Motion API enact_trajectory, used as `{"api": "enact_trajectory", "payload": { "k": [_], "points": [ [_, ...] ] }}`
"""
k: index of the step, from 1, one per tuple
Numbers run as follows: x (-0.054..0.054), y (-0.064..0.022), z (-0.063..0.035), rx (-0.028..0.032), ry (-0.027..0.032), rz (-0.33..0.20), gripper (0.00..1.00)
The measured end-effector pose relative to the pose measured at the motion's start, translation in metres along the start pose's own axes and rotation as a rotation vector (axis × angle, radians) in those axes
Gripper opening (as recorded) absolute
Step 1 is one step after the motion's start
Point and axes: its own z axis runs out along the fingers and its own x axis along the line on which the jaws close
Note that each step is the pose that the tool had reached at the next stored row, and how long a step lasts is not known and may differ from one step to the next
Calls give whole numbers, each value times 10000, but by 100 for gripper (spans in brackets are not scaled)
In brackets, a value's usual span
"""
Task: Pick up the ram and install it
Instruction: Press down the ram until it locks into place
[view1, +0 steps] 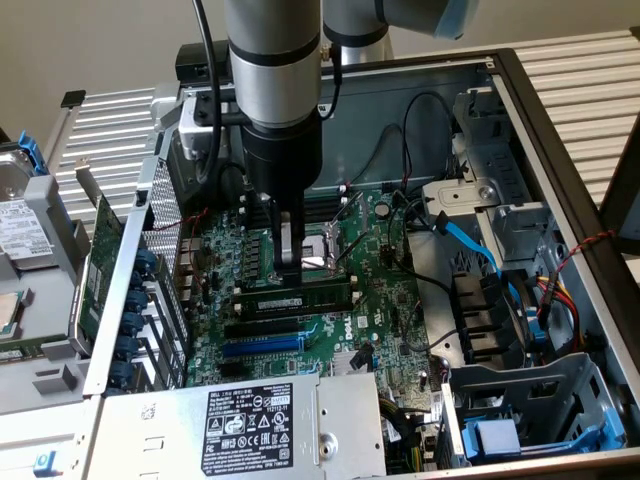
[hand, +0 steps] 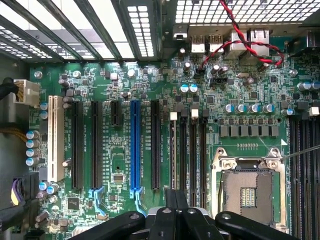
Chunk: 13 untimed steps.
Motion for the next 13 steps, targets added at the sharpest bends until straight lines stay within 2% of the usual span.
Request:
{"api": "enact_trajectory", "payload": {
  "k": [13],
  "points": [
    [-36, -10, 77, -1, 5, -1, 10]
  ]
}}
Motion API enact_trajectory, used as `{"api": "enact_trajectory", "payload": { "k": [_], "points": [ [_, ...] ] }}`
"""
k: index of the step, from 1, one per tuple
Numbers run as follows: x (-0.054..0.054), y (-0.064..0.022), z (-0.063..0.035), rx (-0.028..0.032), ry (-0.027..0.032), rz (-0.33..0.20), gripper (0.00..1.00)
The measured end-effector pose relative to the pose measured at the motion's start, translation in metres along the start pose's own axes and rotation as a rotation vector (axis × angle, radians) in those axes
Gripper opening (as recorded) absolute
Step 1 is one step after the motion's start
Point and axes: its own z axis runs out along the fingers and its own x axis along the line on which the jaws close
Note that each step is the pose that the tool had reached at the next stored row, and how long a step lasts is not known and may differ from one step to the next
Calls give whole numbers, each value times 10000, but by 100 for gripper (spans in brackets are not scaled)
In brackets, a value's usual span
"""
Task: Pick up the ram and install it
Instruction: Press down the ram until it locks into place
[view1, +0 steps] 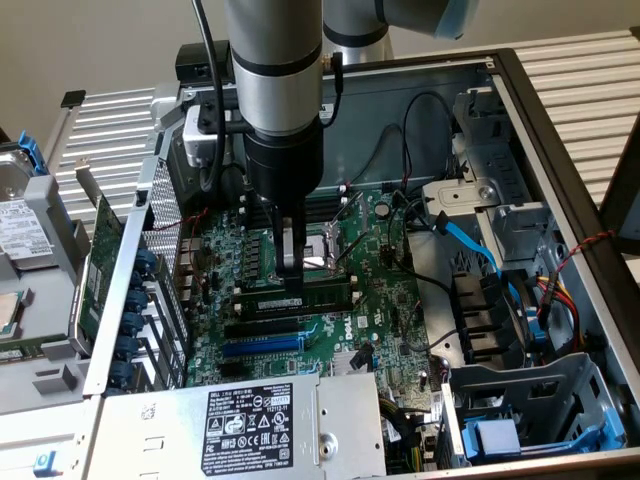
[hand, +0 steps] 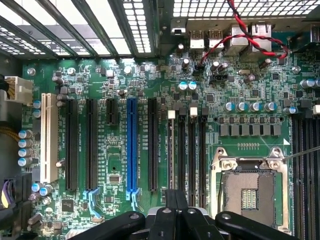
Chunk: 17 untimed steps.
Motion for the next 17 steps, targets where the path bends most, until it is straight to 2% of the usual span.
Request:
{"api": "enact_trajectory", "payload": {
  "k": [1, 6, 17],
  "points": [
    [-3, -1, 4, 0, 3, 0, 10],
    [-3, -1, 7, 3, 97, 4, 10],
    [-3, -2, 32, 2, 102, 4, 10]
  ]
}}
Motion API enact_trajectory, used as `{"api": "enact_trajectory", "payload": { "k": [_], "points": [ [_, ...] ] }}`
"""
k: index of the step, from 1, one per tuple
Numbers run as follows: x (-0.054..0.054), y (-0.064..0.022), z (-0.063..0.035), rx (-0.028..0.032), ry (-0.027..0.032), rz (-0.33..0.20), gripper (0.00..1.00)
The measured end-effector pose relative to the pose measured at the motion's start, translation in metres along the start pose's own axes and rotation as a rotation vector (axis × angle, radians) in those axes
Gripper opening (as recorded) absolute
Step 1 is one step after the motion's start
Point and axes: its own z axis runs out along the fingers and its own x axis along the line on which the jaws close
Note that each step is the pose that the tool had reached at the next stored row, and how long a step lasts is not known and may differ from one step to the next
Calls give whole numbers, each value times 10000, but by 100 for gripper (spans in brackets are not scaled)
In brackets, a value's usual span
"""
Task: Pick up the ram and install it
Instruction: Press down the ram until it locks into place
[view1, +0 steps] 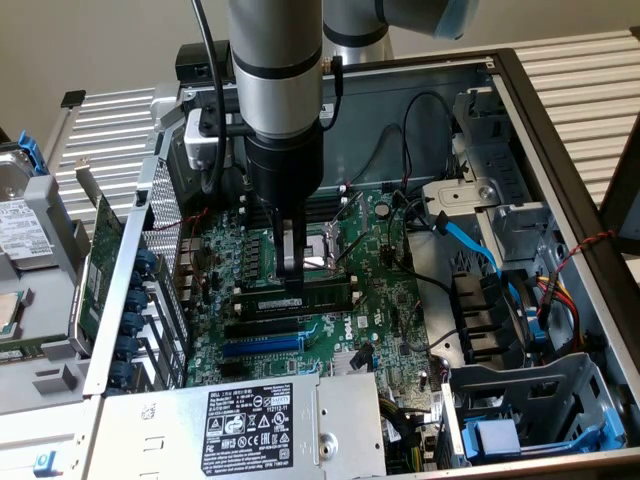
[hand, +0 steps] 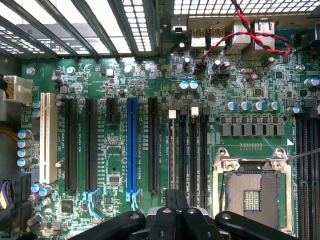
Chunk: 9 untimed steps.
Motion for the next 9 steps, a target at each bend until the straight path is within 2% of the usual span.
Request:
{"api": "enact_trajectory", "payload": {
  "k": [9],
  "points": [
    [25, -2, 4, 3, -5, 1, 10]
  ]
}}
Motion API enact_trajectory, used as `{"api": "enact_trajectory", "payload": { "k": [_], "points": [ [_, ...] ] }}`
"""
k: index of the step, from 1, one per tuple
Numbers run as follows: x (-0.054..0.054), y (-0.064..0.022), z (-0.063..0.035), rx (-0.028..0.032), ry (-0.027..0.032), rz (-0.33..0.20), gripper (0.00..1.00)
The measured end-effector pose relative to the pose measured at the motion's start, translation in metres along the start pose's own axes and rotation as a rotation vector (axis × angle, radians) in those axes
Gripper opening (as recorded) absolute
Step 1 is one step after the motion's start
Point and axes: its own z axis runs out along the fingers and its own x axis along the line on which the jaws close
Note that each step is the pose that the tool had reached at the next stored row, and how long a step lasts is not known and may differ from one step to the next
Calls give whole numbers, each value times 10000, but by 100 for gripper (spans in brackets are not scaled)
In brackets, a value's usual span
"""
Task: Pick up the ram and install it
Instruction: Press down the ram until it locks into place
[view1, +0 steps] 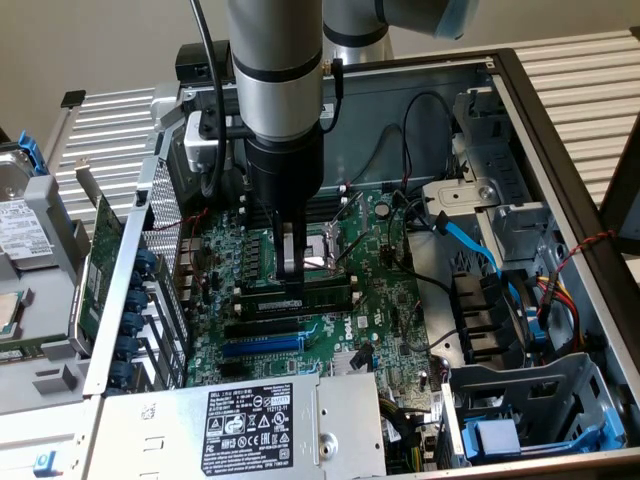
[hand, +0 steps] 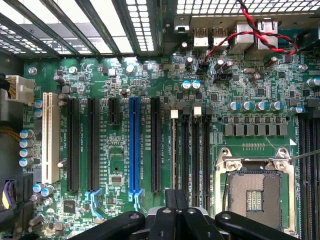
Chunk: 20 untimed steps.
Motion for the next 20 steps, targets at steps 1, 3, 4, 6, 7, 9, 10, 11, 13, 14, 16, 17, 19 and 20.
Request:
{"api": "enact_trajectory", "payload": {
  "k": [1, 3, 4, 6, 7, 9, 10, 11, 13, 14, 16, 17, 19, 20],
  "points": [
    [0, 0, 0, 0, -2, 0, 10],
    [0, 0, 0, -1, -7, -1, 10],
    [0, 0, -1, -1, -8, -1, 10],
    [1, 0, 0, -2, -12, -1, 10],
    [1, 0, 0, -2, -14, -1, 10],
    [1, 0, 2, -3, -14, -1, 10],
    [1, 0, 6, -4, -15, -1, 10],
    [1, 0, 9, -4, -14, -1, 10],
    [1, 0, 14, -5, -16, -2, 10],
    [0, 0, 15, -5, -21, -1, 10],
    [0, -1, 17, -3, -34, -2, 10],
    [0, -1, 17, -3, -38, -2, 10],
    [0, -1, 18, -4, -43, -2, 10],
    [1, -1, 19, -3, -46, -2, 10]
  ]
}}
